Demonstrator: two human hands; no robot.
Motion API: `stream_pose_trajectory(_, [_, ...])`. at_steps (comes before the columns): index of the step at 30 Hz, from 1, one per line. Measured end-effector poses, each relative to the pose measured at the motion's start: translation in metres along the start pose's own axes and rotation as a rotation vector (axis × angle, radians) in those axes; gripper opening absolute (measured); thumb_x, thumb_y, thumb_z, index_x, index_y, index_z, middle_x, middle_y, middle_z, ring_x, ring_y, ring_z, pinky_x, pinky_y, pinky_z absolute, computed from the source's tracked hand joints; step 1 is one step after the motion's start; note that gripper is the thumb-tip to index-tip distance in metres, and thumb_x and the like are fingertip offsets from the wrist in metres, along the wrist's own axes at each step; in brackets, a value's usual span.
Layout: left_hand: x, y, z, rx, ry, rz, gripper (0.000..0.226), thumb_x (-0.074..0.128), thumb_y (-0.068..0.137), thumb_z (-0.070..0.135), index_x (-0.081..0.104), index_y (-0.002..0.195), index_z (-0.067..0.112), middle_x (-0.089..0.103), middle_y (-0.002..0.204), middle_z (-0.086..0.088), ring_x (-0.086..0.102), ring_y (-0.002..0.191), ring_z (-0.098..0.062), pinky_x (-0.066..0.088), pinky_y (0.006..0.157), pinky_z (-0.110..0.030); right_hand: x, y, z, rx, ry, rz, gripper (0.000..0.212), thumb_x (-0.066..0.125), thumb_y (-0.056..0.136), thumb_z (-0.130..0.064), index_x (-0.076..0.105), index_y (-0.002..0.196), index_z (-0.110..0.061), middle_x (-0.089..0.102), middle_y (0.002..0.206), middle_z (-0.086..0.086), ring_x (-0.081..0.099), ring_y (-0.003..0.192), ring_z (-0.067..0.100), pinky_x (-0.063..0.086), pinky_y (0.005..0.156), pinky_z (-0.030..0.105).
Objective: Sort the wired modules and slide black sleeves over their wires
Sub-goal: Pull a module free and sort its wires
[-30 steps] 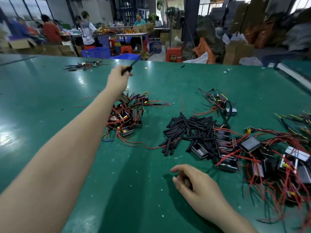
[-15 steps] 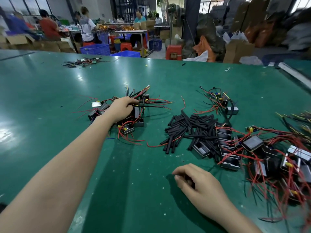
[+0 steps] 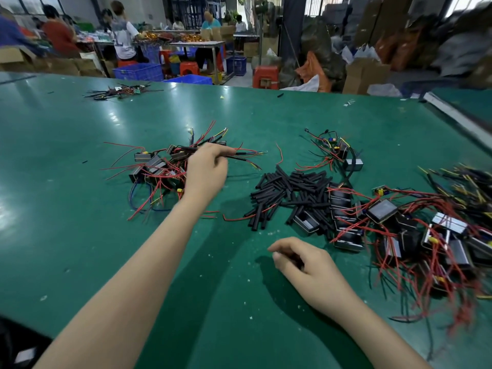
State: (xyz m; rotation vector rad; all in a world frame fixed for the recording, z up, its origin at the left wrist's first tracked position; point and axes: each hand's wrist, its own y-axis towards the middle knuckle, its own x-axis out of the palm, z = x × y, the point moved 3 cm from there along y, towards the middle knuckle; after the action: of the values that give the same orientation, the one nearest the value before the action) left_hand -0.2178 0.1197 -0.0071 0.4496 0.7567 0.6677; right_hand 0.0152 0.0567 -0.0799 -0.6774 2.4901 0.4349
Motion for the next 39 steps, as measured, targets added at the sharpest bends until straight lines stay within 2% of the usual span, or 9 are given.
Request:
stream_pose_trajectory(6, [0.027,-0.04,0.048,0.104,-0.124,-0.2,0.03,0.051,0.08,-0.008,0.075,0.089,0.008,0.064,0.094,0.0,0.055,0.09,-0.007,0.039,0.085,-0.014,-0.003,-0.001,-0.001,0.037,0.105,0.053,0.017,0.059,0.093,-0.021,0.063,0.09,-0.037,0.067,0.077,-0.001,0.059,0.073,0.016,0.046,0.066,0.025])
stream_pose_trajectory(14, [0.06,-0.073,0.108,-0.066,-0.377,-0.241,0.036,0.05,0.081,-0.004,0.068,0.094,0.023,0.061,0.1,0.003,0.055,0.086,0.0,0.041,0.087,-0.011,-0.045,-0.006,-0.019,0.004,0.333,0.222,0.026,0.055,0.094,-0.001,0.061,0.091,-0.027,0.064,0.081,-0.007,0.055,0.059,-0.005,0.042,0.053,0.008])
stream_pose_trajectory(18, [0.081,-0.097,0.141,-0.143,-0.509,-0.222,0.036,0.049,0.082,-0.001,0.063,0.097,0.028,0.061,0.105,0.002,0.053,0.084,0.011,0.042,0.084,-0.009,-0.094,-0.022,-0.027,0.121,0.446,0.342,0.018,0.052,0.095,-0.002,0.061,0.097,-0.018,0.065,0.087,0.002,0.057,0.062,0.004,0.043,0.051,0.014])
stream_pose_trajectory(21, [0.095,-0.11,0.164,-0.244,-0.712,-0.178,0.032,0.049,0.086,0.002,0.063,0.094,0.029,0.062,0.101,0.004,0.058,0.092,-0.004,0.047,0.088,-0.023,-0.124,-0.039,-0.039,0.182,0.555,0.277,0.013,0.055,0.094,-0.006,0.06,0.096,-0.018,0.067,0.083,0.001,0.058,0.059,0.009,0.045,0.047,0.018])
stream_pose_trajectory(24, [0.106,-0.116,0.181,-0.289,-0.813,-0.138,0.03,0.05,0.087,0.005,0.062,0.092,0.032,0.063,0.094,0.01,0.058,0.088,-0.004,0.047,0.085,-0.024,-0.157,-0.054,-0.047,0.157,0.405,0.304,0.009,0.059,0.093,-0.011,0.061,0.095,-0.019,0.068,0.079,-0.001,0.06,0.055,0.007,0.045,0.044,0.018])
stream_pose_trajectory(27, [0.116,-0.124,0.189,-0.102,-0.693,-0.203,0.028,0.052,0.086,0.004,0.061,0.095,0.03,0.061,0.103,0.005,0.055,0.088,0.005,0.041,0.081,-0.011,-0.19,-0.055,-0.034,0.205,0.132,0.369,0.005,0.059,0.093,-0.016,0.06,0.094,-0.021,0.065,0.081,-0.004,0.059,0.056,0.001,0.045,0.048,0.015])
stream_pose_trajectory(32, [0.138,-0.14,0.172,0.252,-0.27,-0.461,0.029,0.054,0.084,-0.003,0.067,0.109,0.005,0.062,0.119,-0.007,0.053,0.117,-0.021,0.033,0.103,-0.026,-0.213,-0.04,0.014,0.396,-0.343,0.288,0.008,0.058,0.091,-0.029,0.062,0.096,-0.023,0.067,0.097,0.001,0.064,0.087,0.017,0.049,0.077,0.03])
stream_pose_trajectory(35, [0.146,-0.143,0.16,0.267,-0.093,-0.606,0.028,0.053,0.089,0.004,0.069,0.112,0.007,0.055,0.133,-0.007,0.047,0.125,-0.023,0.029,0.107,-0.024,-0.196,-0.037,0.036,0.422,-0.713,0.162,0.018,0.058,0.089,-0.032,0.063,0.102,-0.021,0.066,0.099,0.005,0.061,0.099,0.027,0.045,0.083,0.031])
stream_pose_trajectory(39, [0.14,-0.137,0.161,0.152,-0.108,-0.544,0.026,0.056,0.089,0.021,0.067,0.112,0.02,0.057,0.122,-0.001,0.05,0.119,-0.019,0.038,0.102,-0.037,-0.18,-0.043,0.048,0.346,-0.765,0.211,0.028,0.057,0.088,-0.026,0.059,0.113,-0.016,0.057,0.11,0.009,0.053,0.109,0.029,0.045,0.094,0.038])
